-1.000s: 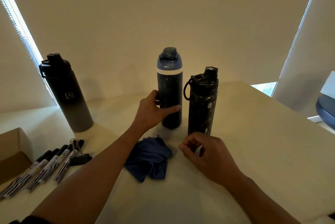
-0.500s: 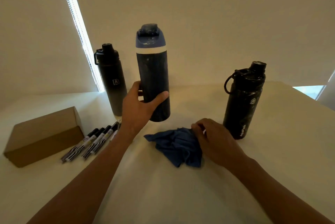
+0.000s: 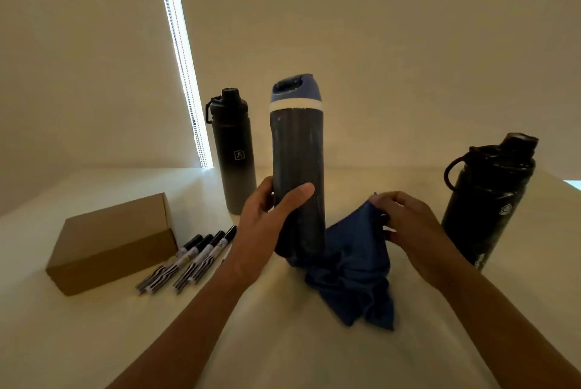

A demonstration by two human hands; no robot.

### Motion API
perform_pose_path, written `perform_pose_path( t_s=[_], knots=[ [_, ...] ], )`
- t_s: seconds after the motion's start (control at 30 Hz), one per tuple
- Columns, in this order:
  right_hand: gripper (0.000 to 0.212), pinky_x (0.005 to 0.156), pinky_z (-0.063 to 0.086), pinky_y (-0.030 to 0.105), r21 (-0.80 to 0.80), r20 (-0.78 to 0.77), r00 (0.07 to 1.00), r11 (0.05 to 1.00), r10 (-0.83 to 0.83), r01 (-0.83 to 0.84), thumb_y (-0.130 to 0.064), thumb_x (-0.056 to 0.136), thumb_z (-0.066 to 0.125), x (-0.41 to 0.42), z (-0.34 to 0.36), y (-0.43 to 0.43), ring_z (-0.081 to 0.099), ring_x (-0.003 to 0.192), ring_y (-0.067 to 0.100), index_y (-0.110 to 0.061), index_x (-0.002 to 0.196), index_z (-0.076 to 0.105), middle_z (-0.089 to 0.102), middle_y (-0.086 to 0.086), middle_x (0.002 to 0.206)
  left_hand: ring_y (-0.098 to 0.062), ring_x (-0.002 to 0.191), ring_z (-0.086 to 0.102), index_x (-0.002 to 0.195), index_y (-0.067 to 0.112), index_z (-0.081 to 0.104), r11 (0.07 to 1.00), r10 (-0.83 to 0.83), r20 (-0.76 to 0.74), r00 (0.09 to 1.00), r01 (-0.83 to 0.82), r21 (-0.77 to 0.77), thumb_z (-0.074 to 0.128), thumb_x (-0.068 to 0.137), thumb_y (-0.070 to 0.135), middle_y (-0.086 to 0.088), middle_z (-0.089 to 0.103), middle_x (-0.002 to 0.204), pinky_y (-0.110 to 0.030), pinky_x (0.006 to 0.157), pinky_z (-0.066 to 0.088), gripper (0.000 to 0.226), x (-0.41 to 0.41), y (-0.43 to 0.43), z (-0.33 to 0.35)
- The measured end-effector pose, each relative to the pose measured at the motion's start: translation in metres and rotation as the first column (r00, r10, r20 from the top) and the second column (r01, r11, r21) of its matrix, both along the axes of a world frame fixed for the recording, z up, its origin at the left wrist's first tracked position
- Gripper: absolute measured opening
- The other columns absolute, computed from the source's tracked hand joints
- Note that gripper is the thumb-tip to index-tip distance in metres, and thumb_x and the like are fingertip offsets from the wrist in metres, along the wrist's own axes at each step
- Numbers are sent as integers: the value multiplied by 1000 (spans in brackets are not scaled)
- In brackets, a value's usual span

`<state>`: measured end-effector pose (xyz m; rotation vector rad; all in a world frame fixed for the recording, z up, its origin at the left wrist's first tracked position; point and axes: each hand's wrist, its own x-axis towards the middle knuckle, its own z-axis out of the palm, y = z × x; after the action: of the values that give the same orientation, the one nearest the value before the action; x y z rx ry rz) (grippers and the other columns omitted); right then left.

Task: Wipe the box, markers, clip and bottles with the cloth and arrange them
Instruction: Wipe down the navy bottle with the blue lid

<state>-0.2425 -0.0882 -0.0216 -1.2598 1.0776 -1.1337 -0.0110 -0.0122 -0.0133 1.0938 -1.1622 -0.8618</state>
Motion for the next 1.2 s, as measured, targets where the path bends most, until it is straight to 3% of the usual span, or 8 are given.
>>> perform_pose_path(
  t_s=[0.13, 0.3, 0.47, 0.67, 0.9, 1.0, 1.07, 1.2],
  knots=[
    [22, 80, 59, 35, -123, 126, 990, 990, -59, 74, -33, 98, 68, 2, 7, 22, 74, 96, 19, -20, 115, 67, 78, -1, 100, -19, 116, 71, 132, 22, 64, 994, -93, -85, 992, 98, 49, 73, 86, 40, 3, 75, 121, -35, 97, 59, 49, -1, 2, 3],
    [28, 81, 61, 40, -442, -27, 991, 891, -128, 104, -31, 96, 70, 16, 14, 53, 74, 90, 15, -28, 120, 57, 78, -6, 97, -19, 115, 72, 131, 15, 65, 992, -101, -92, 991, 107, 66, 66, 90, 44, -1, 76, 120, -32, 93, 60, 50, 0, 2, 4],
    [37, 77, 60, 24, -704, -226, 936, 709, -269, 34, -34, 95, 72, 29, -1, 72, 71, 99, 1, -34, 128, 56, 72, -26, 105, -23, 114, 73, 130, 13, 66, 999, -20, -217, 976, 28, 35, 61, 93, 49, -5, 76, 121, -35, 90, 61, 52, 9, 0, 13],
    [15, 85, 52, 15, -774, -251, 941, 631, -229, -53, -32, 100, 63, 35, -15, 77, 72, 98, 7, -39, 113, 67, 74, -13, 105, -24, 114, 73, 125, 26, 63, 998, 64, -360, 931, -56, 34, 59, 86, 59, -1, 77, 119, -51, 104, 56, 51, 19, 1, 23],
    [24, 98, 46, 16, -846, -274, 943, 514, -190, -142, -21, 99, 66, 41, -10, 85, 63, 116, 3, -29, 121, 72, 65, -24, 124, -32, 116, 71, 131, 24, 59, 991, 81, -345, 935, -39, 126, 61, 80, 65, -8, 72, 128, -57, 103, 55, 65, 13, 1, 19],
    [14, 92, 54, 27, -838, -363, 896, 510, -257, -193, -52, 102, 56, 43, -19, 80, 65, 96, -2, -44, 107, 65, 62, -27, 105, -35, 119, 69, 139, 20, 58, 990, 44, -341, 939, 6, 144, 67, 83, 71, -9, 71, 131, -56, 103, 55, 75, 13, 0, 15],
    [60, 79, 55, 29, -774, -467, 808, 609, -360, -176, -85, 92, 33, 48, -25, 75, 58, 79, -5, -37, 101, 67, 50, -28, 91, -31, 117, 71, 133, 22, 61, 990, 31, -320, 947, 14, 138, 66, 82, 69, -6, 73, 128, -51, 100, 58, 70, 11, 2, 14],
    [52, 78, 44, 3, -771, -422, 854, 616, -305, -161, -76, 78, 67, 46, -21, 78, 57, 90, -15, -39, 113, 57, 58, -40, 88, -29, 115, 72, 133, 19, 63, 994, -9, -308, 951, 42, 99, 63, 87, 65, -5, 75, 123, -46, 96, 60, 65, 9, 4, 12]
  ],
)
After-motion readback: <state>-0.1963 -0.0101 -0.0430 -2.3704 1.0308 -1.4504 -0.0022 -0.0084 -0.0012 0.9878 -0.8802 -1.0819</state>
